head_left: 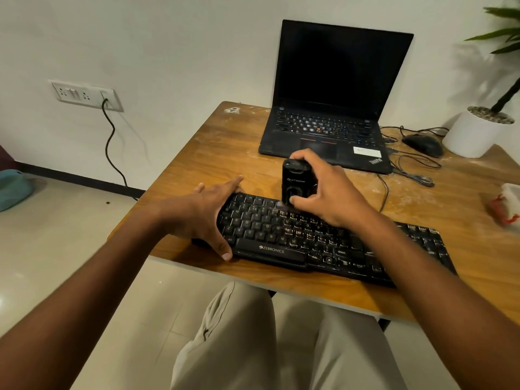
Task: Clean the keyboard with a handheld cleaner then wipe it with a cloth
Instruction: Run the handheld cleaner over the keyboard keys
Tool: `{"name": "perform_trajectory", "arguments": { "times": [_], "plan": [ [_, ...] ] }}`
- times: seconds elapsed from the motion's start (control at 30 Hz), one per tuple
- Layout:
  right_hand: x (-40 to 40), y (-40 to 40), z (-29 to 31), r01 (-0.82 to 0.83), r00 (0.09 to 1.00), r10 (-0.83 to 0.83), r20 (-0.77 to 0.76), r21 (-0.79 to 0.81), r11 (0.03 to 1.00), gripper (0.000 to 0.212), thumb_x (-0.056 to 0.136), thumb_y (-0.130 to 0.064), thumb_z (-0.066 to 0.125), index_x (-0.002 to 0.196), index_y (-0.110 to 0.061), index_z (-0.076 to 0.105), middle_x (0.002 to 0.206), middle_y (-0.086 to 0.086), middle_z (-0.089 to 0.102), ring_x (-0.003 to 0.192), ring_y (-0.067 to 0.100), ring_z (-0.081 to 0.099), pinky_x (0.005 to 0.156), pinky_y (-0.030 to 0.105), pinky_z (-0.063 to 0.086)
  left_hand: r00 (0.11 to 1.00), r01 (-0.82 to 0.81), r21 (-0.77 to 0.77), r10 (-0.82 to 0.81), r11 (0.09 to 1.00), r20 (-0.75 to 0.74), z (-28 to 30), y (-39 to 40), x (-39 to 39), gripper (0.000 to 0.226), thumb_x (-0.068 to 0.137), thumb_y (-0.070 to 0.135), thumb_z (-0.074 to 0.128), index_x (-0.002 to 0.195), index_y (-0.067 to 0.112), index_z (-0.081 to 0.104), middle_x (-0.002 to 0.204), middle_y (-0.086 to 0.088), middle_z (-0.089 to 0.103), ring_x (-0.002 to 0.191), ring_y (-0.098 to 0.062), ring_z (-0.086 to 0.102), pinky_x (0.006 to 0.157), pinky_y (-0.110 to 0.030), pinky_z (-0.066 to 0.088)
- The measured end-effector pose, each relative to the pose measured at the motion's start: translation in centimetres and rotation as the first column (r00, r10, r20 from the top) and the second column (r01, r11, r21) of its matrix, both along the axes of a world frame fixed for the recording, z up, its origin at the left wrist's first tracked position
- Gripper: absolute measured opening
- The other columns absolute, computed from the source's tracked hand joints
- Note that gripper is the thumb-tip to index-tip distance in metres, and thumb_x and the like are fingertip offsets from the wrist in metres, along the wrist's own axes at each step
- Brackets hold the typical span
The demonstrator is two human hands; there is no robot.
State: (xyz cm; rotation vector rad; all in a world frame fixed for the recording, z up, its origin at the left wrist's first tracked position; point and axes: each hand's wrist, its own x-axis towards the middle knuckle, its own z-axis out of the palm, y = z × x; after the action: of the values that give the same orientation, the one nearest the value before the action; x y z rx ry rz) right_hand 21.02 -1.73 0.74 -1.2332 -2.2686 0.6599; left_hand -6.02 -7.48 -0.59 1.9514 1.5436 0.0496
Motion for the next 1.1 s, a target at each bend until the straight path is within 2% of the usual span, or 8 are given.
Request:
{"name": "perform_trajectory", "arguments": {
  "times": [0.13, 0.23, 0.37, 0.5, 0.63, 0.77, 0.9, 1.1],
  "plan": [
    [1.8, -0.3, 1.5, 0.032, 0.994, -0.037, 0.100, 0.055, 0.998, 0.068, 0.081, -0.013, 0.082, 0.129, -0.042, 0.042, 0.102, -0.007, 0.059, 0.078, 0.003, 0.060, 0.054, 0.026, 0.060, 1.000, 0.005, 0.000, -0.005, 1.000, 0.009, -0.1, 0.0, 0.0, 0.158, 0.052, 0.049, 0.097, 0.158, 0.039, -0.020, 0.166, 0.014, 0.018, 0.154, -0.017, 0.006, 0.119, -0.041, -0.021],
    [-0.2, -0.4, 1.1, 0.034, 0.999, -0.032, -0.029, 0.075, 0.997, 0.067, 0.082, -0.011, 0.082, 0.132, -0.036, 0.044, 0.101, -0.012, 0.057, 0.070, 0.003, 0.060, 0.049, 0.016, 0.051, 1.000, -0.013, -0.001, 0.013, 1.000, 0.002, 0.1, -0.1, 0.2, 0.158, 0.053, 0.045, 0.098, 0.158, 0.038, -0.019, 0.167, 0.012, 0.016, 0.154, -0.019, 0.003, 0.116, -0.038, -0.021],
    [-3.1, -0.2, -0.4, -0.035, 0.987, 0.037, -0.155, 0.016, 0.999, 0.066, 0.080, -0.012, 0.082, 0.130, -0.037, 0.046, 0.113, -0.007, 0.060, 0.086, 0.004, 0.061, 0.059, 0.017, 0.053, 1.000, -0.025, -0.008, 0.025, 1.000, -0.017, 0.2, -0.2, 0.2, 0.159, 0.051, 0.047, 0.098, 0.158, 0.040, -0.020, 0.168, 0.009, 0.014, 0.156, -0.024, -0.002, 0.118, -0.042, -0.019],
    [-1.0, -0.2, -0.1, -0.025, 1.000, 0.025, -0.009, 0.005, 1.000, 0.068, 0.082, -0.013, 0.082, 0.131, -0.040, 0.043, 0.106, -0.011, 0.058, 0.084, -0.001, 0.057, 0.054, 0.011, 0.048, 0.999, -0.030, -0.015, 0.029, 0.999, -0.018, 0.5, -0.3, 0.4, 0.156, 0.055, 0.043, 0.098, 0.158, 0.038, -0.019, 0.169, 0.008, 0.013, 0.155, -0.024, -0.003, 0.117, -0.040, -0.018],
    [2.1, -0.2, 1.5, 0.014, 0.995, -0.014, 0.103, 0.006, 1.000, 0.070, 0.080, -0.012, 0.082, 0.129, -0.042, 0.043, 0.109, -0.006, 0.059, 0.084, 0.004, 0.060, 0.053, 0.023, 0.057, 0.999, -0.038, -0.022, 0.038, 0.999, -0.005, 0.8, -0.6, 0.8, 0.152, 0.059, 0.036, 0.097, 0.159, 0.037, -0.018, 0.169, 0.009, 0.012, 0.154, -0.022, -0.001, 0.111, -0.033, -0.016],
    [0.1, -0.7, 1.8, 0.004, 0.995, -0.006, -0.102, -0.027, 1.000, 0.069, 0.081, -0.009, 0.082, 0.131, -0.037, 0.045, 0.111, -0.009, 0.058, 0.079, 0.008, 0.064, 0.049, 0.020, 0.054, 0.999, -0.046, -0.021, 0.046, 0.999, -0.008, 1.1, -0.8, 1.0, 0.151, 0.061, 0.034, 0.096, 0.159, 0.036, -0.018, 0.169, 0.008, 0.012, 0.154, -0.023, -0.001, 0.117, -0.039, -0.014],
    [-3.7, -1.6, 0.3, -0.070, 0.975, 0.066, -0.212, -0.011, 0.998, 0.066, 0.080, -0.010, 0.082, 0.129, -0.036, 0.046, 0.113, -0.011, 0.059, 0.093, 0.003, 0.062, 0.066, 0.019, 0.058, 0.998, -0.055, -0.026, 0.055, 0.998, -0.009, 1.1, -0.9, 0.9, 0.151, 0.061, 0.035, 0.096, 0.159, 0.038, -0.019, 0.170, 0.006, 0.012, 0.155, -0.025, -0.002, 0.119, -0.042, -0.013],
    [-0.8, -1.3, -0.2, -0.052, 0.998, 0.050, -0.039, -0.040, 0.998, 0.069, 0.082, -0.016, 0.082, 0.132, -0.040, 0.042, 0.112, -0.005, 0.063, 0.092, 0.007, 0.064, 0.067, 0.029, 0.062, 0.999, -0.019, -0.015, 0.020, 1.000, 0.026, 0.4, -0.4, 0.2, 0.155, 0.055, 0.043, 0.098, 0.159, 0.037, -0.018, 0.166, 0.012, 0.017, 0.155, -0.021, 0.006, 0.118, -0.041, -0.019]
  ]
}}
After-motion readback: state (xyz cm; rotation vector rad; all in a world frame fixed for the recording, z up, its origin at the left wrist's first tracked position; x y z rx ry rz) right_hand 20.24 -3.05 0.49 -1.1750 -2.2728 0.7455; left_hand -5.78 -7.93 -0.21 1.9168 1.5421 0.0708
